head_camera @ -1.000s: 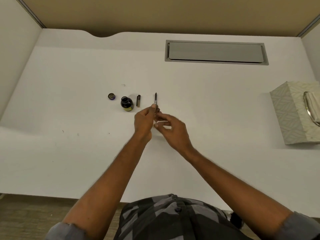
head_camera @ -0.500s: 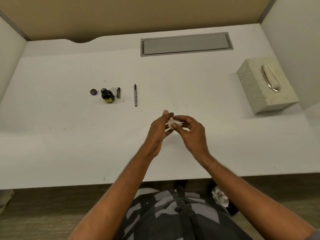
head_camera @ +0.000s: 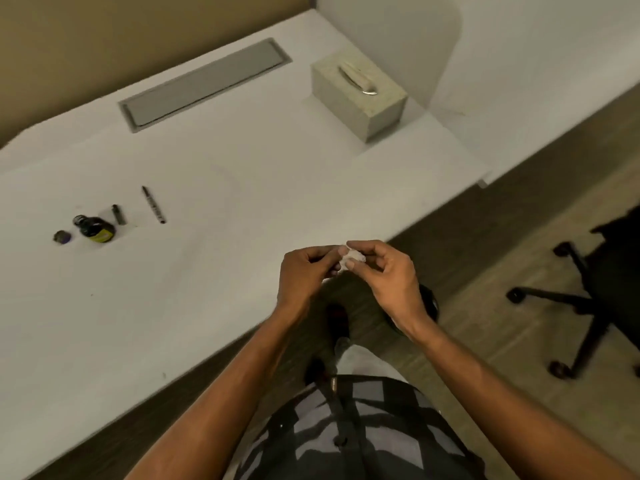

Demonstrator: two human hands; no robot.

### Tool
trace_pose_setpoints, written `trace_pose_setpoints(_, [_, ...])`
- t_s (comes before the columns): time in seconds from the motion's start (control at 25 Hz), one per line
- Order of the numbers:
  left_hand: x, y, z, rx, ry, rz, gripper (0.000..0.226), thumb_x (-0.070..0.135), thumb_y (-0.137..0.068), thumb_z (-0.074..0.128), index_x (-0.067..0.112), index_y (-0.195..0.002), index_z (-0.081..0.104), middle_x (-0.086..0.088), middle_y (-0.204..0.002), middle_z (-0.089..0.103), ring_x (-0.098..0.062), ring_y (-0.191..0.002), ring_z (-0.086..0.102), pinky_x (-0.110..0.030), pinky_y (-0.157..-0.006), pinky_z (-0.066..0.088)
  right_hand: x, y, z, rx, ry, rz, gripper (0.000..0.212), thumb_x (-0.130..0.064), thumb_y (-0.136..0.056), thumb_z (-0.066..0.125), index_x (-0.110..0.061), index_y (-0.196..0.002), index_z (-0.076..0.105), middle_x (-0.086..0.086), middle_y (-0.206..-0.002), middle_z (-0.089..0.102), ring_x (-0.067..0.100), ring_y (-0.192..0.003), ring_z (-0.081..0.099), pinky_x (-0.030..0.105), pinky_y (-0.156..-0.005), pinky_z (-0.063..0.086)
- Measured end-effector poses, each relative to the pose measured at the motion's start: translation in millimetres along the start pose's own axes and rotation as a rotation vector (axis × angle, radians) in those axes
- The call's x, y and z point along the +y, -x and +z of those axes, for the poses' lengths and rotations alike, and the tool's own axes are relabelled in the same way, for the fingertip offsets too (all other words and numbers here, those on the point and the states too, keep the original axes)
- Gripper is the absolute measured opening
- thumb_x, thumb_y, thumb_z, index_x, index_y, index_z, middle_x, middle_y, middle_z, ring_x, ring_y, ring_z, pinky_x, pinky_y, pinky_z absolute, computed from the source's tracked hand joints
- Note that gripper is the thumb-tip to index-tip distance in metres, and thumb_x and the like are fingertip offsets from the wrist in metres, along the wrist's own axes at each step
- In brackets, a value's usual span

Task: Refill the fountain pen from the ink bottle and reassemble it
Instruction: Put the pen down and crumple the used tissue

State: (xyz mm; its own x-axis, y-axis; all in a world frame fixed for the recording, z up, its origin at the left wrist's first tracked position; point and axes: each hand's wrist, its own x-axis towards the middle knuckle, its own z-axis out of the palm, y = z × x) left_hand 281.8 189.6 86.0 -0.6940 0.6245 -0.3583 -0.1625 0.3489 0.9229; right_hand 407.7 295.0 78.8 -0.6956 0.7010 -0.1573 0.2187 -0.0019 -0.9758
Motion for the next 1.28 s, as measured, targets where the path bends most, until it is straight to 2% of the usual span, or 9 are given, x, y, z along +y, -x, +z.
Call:
trace_pose_setpoints(0.12, [-13.5,27.6,35.9,-0.115,-0.091,0.025,0.015,0.034,-0.089,0.075,0.022,-0.095,0.081,0.006,-0.081,0.079,-0.007,-0.074,0.073,-0.021,-0.070,0.057,22.1,43.8,-35.3,0.097,-0.013,0.032,0.029,-0.013,-0.090,0.079,-0.013,-0.119,0.075,0.000,-0.115,0.077,0.013,-0.111,0.073,0.033,-0.096,0.059])
trace_pose_setpoints(0.36, [-34.4,59.8,130.9,-0.414,0.002,-0.082,0.024,0.021,-0.096,0.066,0.015,-0.118,0.074,-0.005,-0.106,0.078,-0.016,-0.093,0.075,-0.032,-0.089,0.060,72.1,85.5,-114.3,0.301,0.099,0.098,0.015,-0.008,-0.094,0.072,-0.015,-0.105,0.079,-0.001,-0.104,0.076,0.010,-0.100,0.073,0.035,-0.089,0.061])
trace_pose_setpoints(0.52, [-45.1,45.1,206.2,-0.378,-0.150,-0.067,0.026,0.030,-0.089,0.075,0.013,-0.108,0.078,-0.006,-0.094,0.080,-0.011,-0.082,0.074,-0.032,-0.080,0.059,106.8,90.0,-169.6,0.324,0.058,0.184,0.023,-0.004,-0.100,0.062,-0.012,-0.116,0.077,0.000,-0.111,0.077,0.010,-0.104,0.073,0.032,-0.091,0.061])
trace_pose_setpoints(0.64, [-65.6,30.0,262.3,-0.336,-0.250,-0.099,0.022,0.026,-0.088,0.077,0.009,-0.102,0.080,-0.010,-0.086,0.079,-0.016,-0.075,0.072,-0.037,-0.075,0.058,141.7,89.5,-212.4,0.314,0.090,0.247,0.031,0.004,-0.099,0.057,-0.007,-0.124,0.072,0.003,-0.117,0.076,0.011,-0.109,0.072,0.027,-0.092,0.058])
trace_pose_setpoints(0.72, [-81.5,21.8,298.7,-0.347,-0.340,-0.077,0.019,0.023,-0.092,0.073,0.010,-0.105,0.079,-0.008,-0.087,0.079,-0.021,-0.079,0.076,-0.039,-0.074,0.061,162.2,83.8,-237.8,0.342,0.104,0.313,0.029,0.004,-0.097,0.062,-0.007,-0.121,0.073,0.005,-0.114,0.077,0.011,-0.104,0.073,0.022,-0.087,0.057])
trace_pose_setpoints(0.88, [-100.2,9.5,345.3,-0.314,-0.365,-0.114,0.018,0.016,-0.096,0.067,0.012,-0.111,0.076,-0.004,-0.091,0.079,-0.017,-0.078,0.076,-0.038,-0.078,0.063,192.9,62.0,-268.0,0.383,0.186,0.350,0.026,0.002,-0.095,0.066,-0.011,-0.115,0.076,0.002,-0.115,0.077,0.011,-0.103,0.072,0.012,-0.085,0.055])
trace_pose_setpoints(0.96, [-113.0,-4.2,356.8,-0.335,-0.411,-0.130,0.021,0.020,-0.094,0.069,0.012,-0.112,0.075,-0.001,-0.096,0.078,-0.015,-0.084,0.076,-0.040,-0.082,0.063,214.3,50.5,-275.1,0.369,0.236,0.360,0.026,0.001,-0.095,0.065,-0.012,-0.115,0.076,0.003,-0.116,0.077,0.015,-0.107,0.072,0.020,-0.092,0.057])
trace_pose_setpoints(1.12, [-145.0,-49.7,369.4,-0.386,-0.483,-0.197,0.032,0.028,-0.092,0.066,0.011,-0.118,0.073,-0.005,-0.100,0.078,-0.022,-0.093,0.076,-0.046,-0.088,0.060,267.4,20.7,-282.1,0.268,0.216,0.448,0.036,-0.002,-0.101,0.051,-0.013,-0.131,0.067,0.013,-0.125,0.072,0.029,-0.113,0.071,0.049,-0.099,0.058])
trace_pose_setpoints(1.28, [-177.4,-98.8,370.3,-0.484,-0.694,-0.195,0.046,0.017,-0.095,0.056,0.007,-0.140,0.056,-0.016,-0.129,0.068,-0.028,-0.120,0.065,-0.043,-0.106,0.050,309.2,-14.8,-280.3,0.032,0.349,0.583,0.055,-0.002,-0.100,0.052,-0.015,-0.153,0.044,0.018,-0.141,0.060,0.035,-0.128,0.060,0.048,-0.108,0.051])
